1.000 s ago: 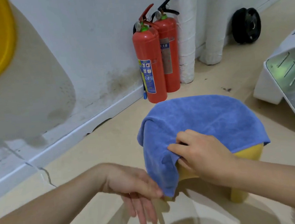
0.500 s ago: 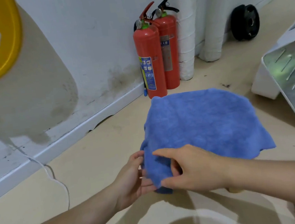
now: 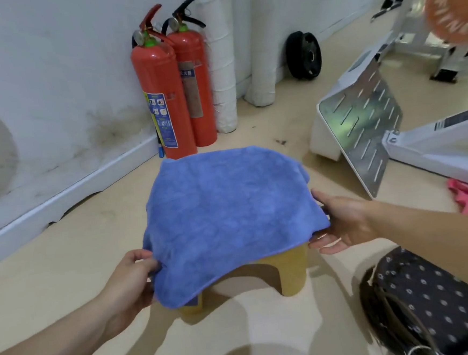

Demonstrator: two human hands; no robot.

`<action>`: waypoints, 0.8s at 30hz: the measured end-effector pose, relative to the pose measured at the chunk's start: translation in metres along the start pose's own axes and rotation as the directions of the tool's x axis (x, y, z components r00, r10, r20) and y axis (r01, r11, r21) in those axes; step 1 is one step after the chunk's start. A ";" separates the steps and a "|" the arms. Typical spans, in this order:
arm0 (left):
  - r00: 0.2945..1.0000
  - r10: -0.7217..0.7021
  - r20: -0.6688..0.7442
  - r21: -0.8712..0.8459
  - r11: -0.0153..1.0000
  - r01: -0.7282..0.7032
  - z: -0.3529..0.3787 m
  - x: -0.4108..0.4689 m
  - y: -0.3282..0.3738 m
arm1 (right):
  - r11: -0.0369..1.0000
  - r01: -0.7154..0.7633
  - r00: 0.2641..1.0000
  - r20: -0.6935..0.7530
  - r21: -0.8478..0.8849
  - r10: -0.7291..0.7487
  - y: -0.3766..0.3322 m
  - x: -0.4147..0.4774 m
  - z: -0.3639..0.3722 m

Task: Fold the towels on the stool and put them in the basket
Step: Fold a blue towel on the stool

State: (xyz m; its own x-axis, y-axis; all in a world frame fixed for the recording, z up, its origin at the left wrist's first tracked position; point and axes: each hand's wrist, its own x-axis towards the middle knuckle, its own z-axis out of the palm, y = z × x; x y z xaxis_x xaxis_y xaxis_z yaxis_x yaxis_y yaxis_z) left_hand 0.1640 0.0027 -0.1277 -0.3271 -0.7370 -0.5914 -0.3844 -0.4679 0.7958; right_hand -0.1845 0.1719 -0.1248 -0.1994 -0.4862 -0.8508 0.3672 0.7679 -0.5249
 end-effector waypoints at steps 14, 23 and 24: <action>0.717 0.695 -0.047 0.750 0.499 -0.435 0.005 0.005 0.091 | 0.628 0.438 0.214 -0.603 -0.644 -0.768 -0.079 -0.029 0.037; 0.586 0.594 0.551 0.602 0.204 -0.772 0.082 -0.024 0.102 | 0.298 0.662 0.398 -0.014 -0.688 -0.917 -0.076 -0.041 0.138; 0.611 0.631 0.477 0.587 0.289 -0.756 0.074 -0.019 0.102 | 0.338 0.648 0.471 0.011 -0.683 -0.882 -0.072 -0.037 0.136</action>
State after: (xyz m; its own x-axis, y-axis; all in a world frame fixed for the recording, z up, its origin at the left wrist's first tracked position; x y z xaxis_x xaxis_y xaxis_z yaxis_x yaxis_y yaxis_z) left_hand 0.0673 0.0052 -0.0445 -0.8545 -0.5135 0.0787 -0.3704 0.7084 0.6008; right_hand -0.0802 0.0775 -0.0520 -0.4080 -0.9108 0.0625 -0.6256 0.2291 -0.7457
